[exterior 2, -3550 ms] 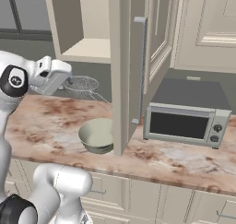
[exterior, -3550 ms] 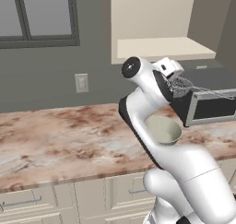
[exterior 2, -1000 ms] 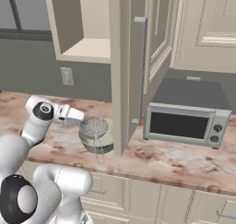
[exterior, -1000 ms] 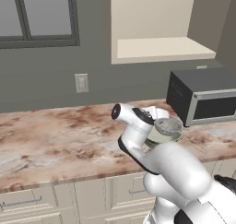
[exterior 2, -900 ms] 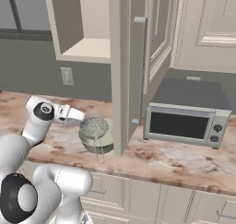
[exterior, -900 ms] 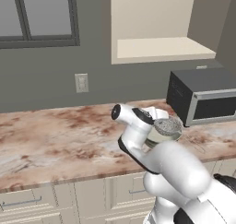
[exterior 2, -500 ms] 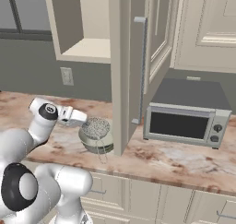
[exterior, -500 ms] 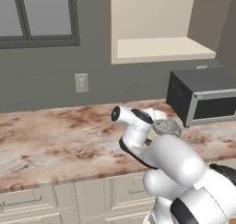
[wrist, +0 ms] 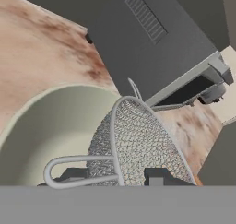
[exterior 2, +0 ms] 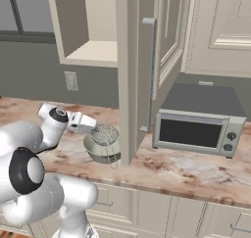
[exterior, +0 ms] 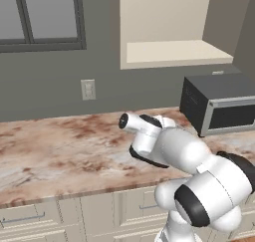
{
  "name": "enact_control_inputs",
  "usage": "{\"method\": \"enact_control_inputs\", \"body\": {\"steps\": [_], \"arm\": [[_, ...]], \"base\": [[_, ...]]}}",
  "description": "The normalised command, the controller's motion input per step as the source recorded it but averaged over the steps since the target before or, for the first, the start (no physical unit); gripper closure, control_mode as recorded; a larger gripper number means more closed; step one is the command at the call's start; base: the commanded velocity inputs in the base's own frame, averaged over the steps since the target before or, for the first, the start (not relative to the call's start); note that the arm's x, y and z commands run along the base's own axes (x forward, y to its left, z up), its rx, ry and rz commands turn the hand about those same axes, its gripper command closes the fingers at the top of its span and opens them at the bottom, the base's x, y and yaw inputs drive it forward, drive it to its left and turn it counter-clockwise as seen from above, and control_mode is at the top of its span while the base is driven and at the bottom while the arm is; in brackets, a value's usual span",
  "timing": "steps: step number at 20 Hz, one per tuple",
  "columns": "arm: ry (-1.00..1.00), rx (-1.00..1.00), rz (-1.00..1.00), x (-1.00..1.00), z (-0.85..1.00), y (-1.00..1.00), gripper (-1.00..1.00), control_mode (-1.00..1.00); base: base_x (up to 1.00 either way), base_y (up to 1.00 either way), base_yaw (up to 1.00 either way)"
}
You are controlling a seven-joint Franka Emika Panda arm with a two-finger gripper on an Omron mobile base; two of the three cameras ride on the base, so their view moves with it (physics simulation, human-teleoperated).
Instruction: Open the cabinet and setup a tea strainer by placing it in the bowl upright.
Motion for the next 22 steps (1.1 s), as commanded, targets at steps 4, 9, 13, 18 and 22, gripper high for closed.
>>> {"method": "enact_control_inputs", "body": {"steps": [4, 9, 13, 18, 22], "arm": [[0.01, 0.0, -0.01, 0.19, -0.23, 0.06, 1.0, -1.0], [0.03, 0.0, -0.02, 0.14, -0.27, 0.04, 1.0, -1.0], [0.03, 0.0, -0.02, 0.12, -0.24, 0.0, 1.0, -1.0], [0.02, 0.0, -0.01, 0.13, -0.2, 0.0, 1.0, -1.0], [0.0, 0.0, 0.0, 0.02, -0.05, 0.0, 1.0, -1.0]], "base": [[0.0, 0.0, 0.0], [0.0, 0.0, 0.0], [0.0, 0.0, 0.0], [0.0, 0.0, 0.0], [0.0, 0.0, 0.0]]}}
